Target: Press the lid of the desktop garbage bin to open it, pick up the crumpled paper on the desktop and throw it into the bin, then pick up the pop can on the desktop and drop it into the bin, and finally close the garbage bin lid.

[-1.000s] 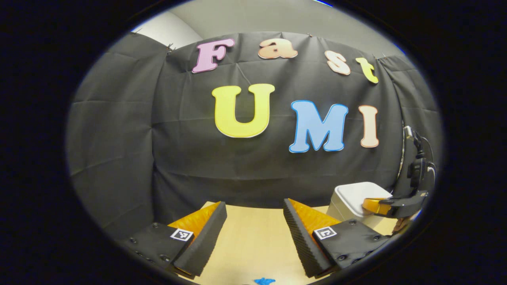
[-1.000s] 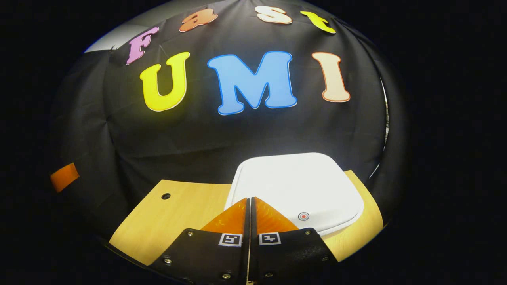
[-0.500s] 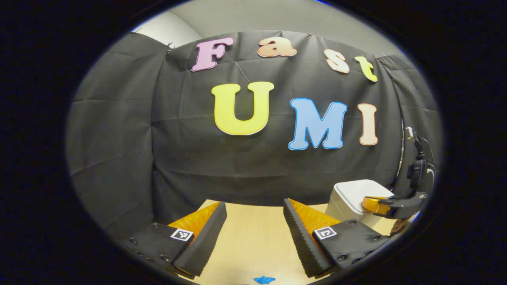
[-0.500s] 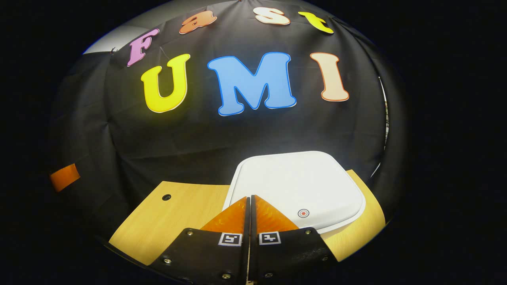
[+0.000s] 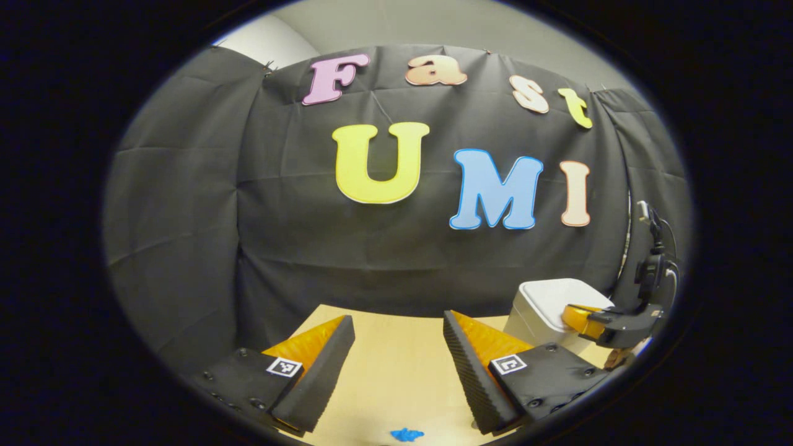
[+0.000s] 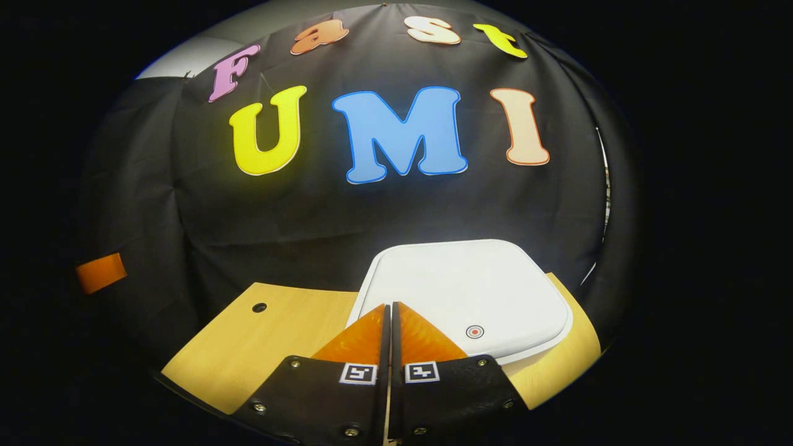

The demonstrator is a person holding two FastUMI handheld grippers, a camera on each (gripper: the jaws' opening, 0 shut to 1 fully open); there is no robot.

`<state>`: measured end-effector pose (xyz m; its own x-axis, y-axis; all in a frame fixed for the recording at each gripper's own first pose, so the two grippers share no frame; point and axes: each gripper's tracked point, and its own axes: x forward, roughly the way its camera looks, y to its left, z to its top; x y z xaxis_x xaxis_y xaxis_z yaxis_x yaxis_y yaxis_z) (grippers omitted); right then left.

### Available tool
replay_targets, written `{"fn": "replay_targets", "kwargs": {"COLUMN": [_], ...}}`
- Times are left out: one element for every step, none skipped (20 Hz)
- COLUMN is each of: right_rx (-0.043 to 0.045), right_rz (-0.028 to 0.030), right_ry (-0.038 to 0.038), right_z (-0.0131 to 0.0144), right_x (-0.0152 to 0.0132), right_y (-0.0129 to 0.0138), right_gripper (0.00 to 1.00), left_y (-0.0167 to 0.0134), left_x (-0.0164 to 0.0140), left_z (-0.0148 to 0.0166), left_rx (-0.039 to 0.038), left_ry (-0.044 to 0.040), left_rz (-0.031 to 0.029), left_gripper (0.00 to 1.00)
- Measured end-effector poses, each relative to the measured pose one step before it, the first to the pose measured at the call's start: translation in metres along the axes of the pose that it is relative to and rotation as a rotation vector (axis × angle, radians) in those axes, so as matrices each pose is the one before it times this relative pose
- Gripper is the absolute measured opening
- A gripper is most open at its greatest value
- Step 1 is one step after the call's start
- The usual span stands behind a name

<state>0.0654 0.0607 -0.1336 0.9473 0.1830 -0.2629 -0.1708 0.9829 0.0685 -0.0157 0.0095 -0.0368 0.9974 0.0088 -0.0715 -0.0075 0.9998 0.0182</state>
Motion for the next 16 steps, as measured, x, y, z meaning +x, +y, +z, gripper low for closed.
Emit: {"fn": "replay_targets", "kwargs": {"right_rx": [-0.00604, -0.00099, 0.00576, 0.01106, 0.01264, 0.01662, 0.01044, 0.0018, -0.00858, -0.01338, -0.02919, -0.02025, 0.00145, 0.02205, 0.04444, 0.06125], "right_rz": [-0.00645, -0.00417, -0.00085, 0.0045, 0.00692, 0.00589, 0.00333, 0.0019, 0.0015, 0.00115, -0.00337, -0.01078, -0.01362, -0.01329, -0.00588, 0.01418], "right_ry": [-0.00357, -0.00229, -0.00184, -0.00035, -0.00302, -0.00225, -0.00324, -0.00242, -0.00473, -0.00851, -0.01162, -0.00665, -0.00896, -0.00246, -0.00598, 0.00295], "right_z": [0.00016, -0.00218, 0.00036, -0.00056, -0.00037, -0.00062, 0.00074, -0.00153, 0.00015, 0.00124, 0.00198, -0.00037, 0.00159, -0.00197, 0.00067, -0.0008], "right_x": [-0.00003, -0.00012, -0.00041, 0.00002, 0.00016, -0.00005, 0.00044, -0.00026, -0.00045, -0.00113, -0.00138, -0.00153, -0.00105, -0.00096, -0.00067, 0.00058], "right_y": [-0.00065, 0.00018, -0.00053, 0.00027, 0.0, -0.00043, -0.00076, -0.00003, 0.00023, 0.00028, -0.00022, -0.00128, -0.00369, -0.00587, -0.00432, -0.00202], "right_gripper": [0.03, 0.03, 0.03, 0.03, 0.03, 0.03, 0.03, 0.03, 0.03, 0.03, 0.03, 0.03, 0.03, 0.03, 0.03, 0.03], "left_y": [0.00064, -0.00008, 0.00036, 0.00085, 0.00194, 0.00126, 0.00152, 0.0001, -0.00046, 0.00031, 0.00035, 0.00172, 0.00071, 0.00104, 0.00314, 0.00118], "left_x": [-0.00108, -0.00086, -0.00233, -0.00073, -0.00249, -0.00107, -0.00099, -0.00049, -0.00031, -0.00088, -0.00142, -0.00125, -0.00177, -0.00045, 0.00019, -0.00028], "left_z": [0.00066, 0.0002, 0.00017, -0.00007, -0.0007, -0.00068, -0.0013, -0.00084, -0.00063, 0.00038, 0.00064, 0.00035, 0.00034, 0.00071, -0.00142, -0.00067], "left_rx": [-0.00288, -0.00112, 0.00082, 0.00165, 0.0003, -0.00128, -0.00285, -0.00395, -0.00315, 0.0003, 0.00275, 0.00268, 0.0013, 0.00171, 0.00095, -0.00159], "left_ry": [-0.00116, -0.0027, -0.00297, -0.0025, -0.00009, 0.00045, 0.00127, 0.00241, 0.00167, -0.00015, -0.00207, -0.00277, -0.00239, 0.00075, 0.00081, 0.00244], "left_rz": [0.00156, 0.001, 0.00149, 0.00249, 0.00332, 0.00207, 0.00196, -0.00026, -0.00072, -0.00058, 0.00337, 0.00261, 0.00087, 0.00341, 0.0059, 0.00079], "left_gripper": [0.95, 0.95, 0.95, 0.95, 0.95, 0.95, 0.95, 0.95, 0.94, 0.95, 0.95, 0.94, 0.95, 0.95, 0.94, 0.94]}}
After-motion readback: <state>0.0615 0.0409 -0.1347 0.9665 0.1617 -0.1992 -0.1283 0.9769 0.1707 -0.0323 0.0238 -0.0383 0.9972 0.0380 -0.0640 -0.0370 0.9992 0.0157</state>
